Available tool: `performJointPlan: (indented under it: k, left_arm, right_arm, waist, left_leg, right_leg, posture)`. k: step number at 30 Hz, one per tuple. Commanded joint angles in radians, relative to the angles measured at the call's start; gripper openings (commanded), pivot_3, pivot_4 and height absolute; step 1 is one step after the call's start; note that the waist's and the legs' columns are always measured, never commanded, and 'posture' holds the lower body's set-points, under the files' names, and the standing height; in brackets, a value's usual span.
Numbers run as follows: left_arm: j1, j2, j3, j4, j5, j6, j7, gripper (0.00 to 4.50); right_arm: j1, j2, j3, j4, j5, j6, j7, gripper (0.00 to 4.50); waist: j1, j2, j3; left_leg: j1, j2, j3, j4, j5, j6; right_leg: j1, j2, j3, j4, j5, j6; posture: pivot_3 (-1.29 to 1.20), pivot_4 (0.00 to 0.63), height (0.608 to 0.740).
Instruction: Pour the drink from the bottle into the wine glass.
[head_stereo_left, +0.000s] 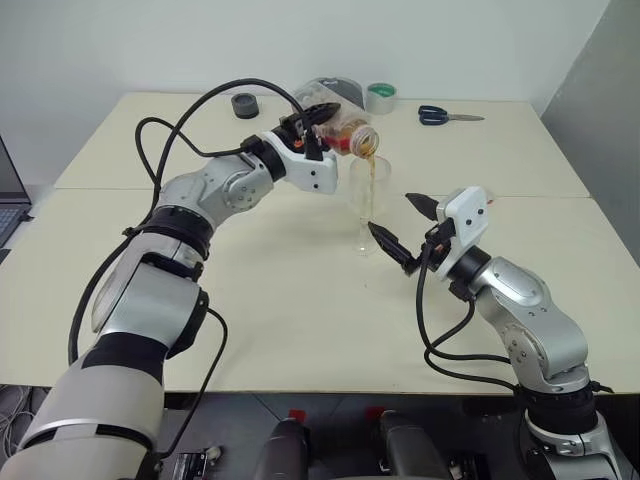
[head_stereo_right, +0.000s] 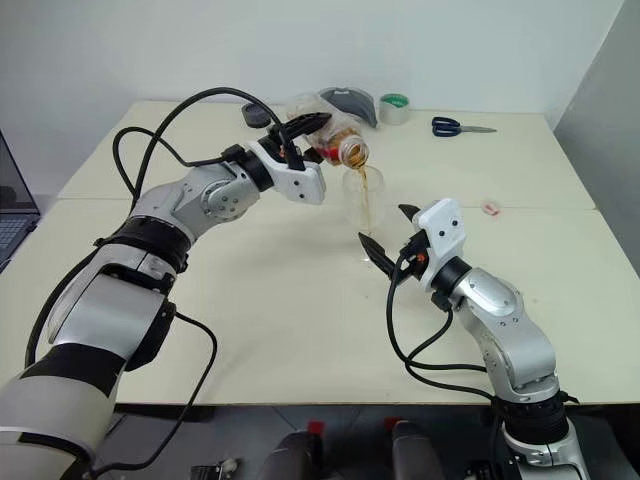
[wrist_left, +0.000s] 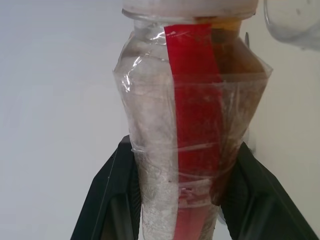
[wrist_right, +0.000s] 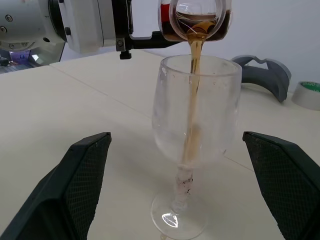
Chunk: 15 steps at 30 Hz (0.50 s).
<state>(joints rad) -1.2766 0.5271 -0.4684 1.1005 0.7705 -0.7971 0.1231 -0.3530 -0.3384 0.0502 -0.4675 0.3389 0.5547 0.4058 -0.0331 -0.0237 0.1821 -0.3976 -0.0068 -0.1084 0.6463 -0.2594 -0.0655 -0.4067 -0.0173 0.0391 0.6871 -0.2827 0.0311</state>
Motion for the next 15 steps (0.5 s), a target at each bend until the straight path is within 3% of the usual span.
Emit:
performJointPlan:
  k: [1, 15]
  left_arm:
    - [-0.055, 0.018, 0.000, -0.006, 0.011, -0.006, 0.047, 1.69]
    - [-0.080, 0.019, -0.037, 0.039, 0.054, 0.000, 0.118, 1.69]
  right_arm:
    - [-0.016, 0.020, -0.047, -0.038, 0.038, -0.001, -0.017, 4.50]
    - [0.009, -0.016, -0.067, -0.058, 0.073, -0.019, 0.030, 4.50]
  waist:
    - [0.000, 0.000, 0.000]
    - [0.000, 0.000, 0.000]
  left_leg:
    - [0.000, 0.000, 0.000, 0.000, 0.000, 0.000]
    - [0.000, -0.001, 0.000, 0.000, 0.000, 0.000]
  right_leg:
    - [0.000, 0.000, 0.000, 0.000, 0.000, 0.000]
    - [-0.001, -0.001, 0.000, 0.002, 0.000, 0.000]
  posture:
    - [0.00, 0.150, 0.740]
    - [0.00, 0.150, 0.740]
